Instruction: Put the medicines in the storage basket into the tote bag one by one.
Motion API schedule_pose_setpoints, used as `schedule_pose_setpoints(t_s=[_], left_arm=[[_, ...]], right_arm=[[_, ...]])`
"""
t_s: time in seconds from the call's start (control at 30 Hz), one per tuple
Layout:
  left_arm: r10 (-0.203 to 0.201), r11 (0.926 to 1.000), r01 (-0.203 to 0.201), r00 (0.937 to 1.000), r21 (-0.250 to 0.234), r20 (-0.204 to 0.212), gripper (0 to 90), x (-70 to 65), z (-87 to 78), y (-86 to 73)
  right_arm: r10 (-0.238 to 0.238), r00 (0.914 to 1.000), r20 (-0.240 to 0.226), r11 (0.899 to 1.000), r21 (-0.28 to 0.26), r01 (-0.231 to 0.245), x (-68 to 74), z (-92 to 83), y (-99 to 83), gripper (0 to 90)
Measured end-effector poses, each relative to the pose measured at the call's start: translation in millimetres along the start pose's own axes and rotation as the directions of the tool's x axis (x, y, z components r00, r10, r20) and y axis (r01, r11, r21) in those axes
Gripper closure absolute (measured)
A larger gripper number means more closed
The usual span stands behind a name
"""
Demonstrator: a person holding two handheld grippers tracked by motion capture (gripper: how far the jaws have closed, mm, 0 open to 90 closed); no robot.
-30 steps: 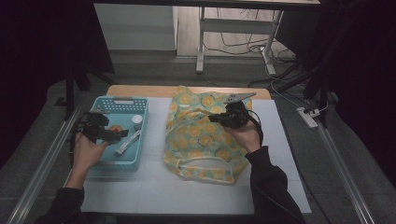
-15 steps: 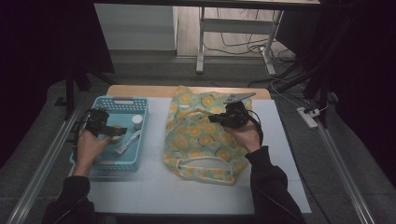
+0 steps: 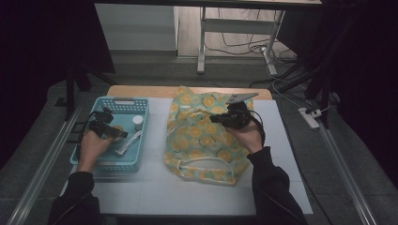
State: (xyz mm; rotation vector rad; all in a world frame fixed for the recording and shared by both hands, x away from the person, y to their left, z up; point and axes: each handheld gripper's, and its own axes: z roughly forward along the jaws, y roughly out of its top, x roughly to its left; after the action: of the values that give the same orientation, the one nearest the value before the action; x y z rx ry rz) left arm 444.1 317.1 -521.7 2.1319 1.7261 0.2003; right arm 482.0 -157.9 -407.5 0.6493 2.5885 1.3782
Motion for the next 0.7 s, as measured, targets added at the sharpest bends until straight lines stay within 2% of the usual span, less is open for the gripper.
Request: schedule_pose_setpoints(t_s=[0.13, 0.23, 0.3, 0.57, 0.7], left_arm=[[-0.012, 0.9994, 0.013, 0.9997, 0.033, -0.023, 6.0, 1.0, 1.9, 1.1], [-0.003, 0.9987, 0.004, 0.9998, 0.05, -0.017, 15.0, 0.6, 2.1, 1.3], [-0.012, 0.9984, 0.012, 0.9998, 0.055, -0.014, 19.3, 0.1, 2.1, 1.6], [-0.03, 0.9979, 0.03, 0.9995, 0.057, -0.012, 20.1, -0.6, -1.2, 3.1], [-0.028, 0.9992, 0.028, 0.9996, 0.028, 0.002, 20.1, -0.9, -5.6, 3.2]], right_arm=[[0.0, 1.0, 0.002, 1.0, 0.001, 0.0, -0.5, 0.1, -0.4, 89.1], [0.002, 1.0, 0.001, 1.0, 0.0, -0.002, -0.9, 0.3, -0.7, 89.0], [0.002, 1.0, 0.002, 1.0, 0.0, -0.002, -1.1, 0.3, -0.9, 89.1], [0.002, 1.0, 0.003, 1.0, -0.003, -0.002, -1.5, 0.4, -1.1, 89.1], [0.003, 1.0, 0.007, 1.0, -0.002, -0.003, -2.3, 0.2, -1.5, 89.1]])
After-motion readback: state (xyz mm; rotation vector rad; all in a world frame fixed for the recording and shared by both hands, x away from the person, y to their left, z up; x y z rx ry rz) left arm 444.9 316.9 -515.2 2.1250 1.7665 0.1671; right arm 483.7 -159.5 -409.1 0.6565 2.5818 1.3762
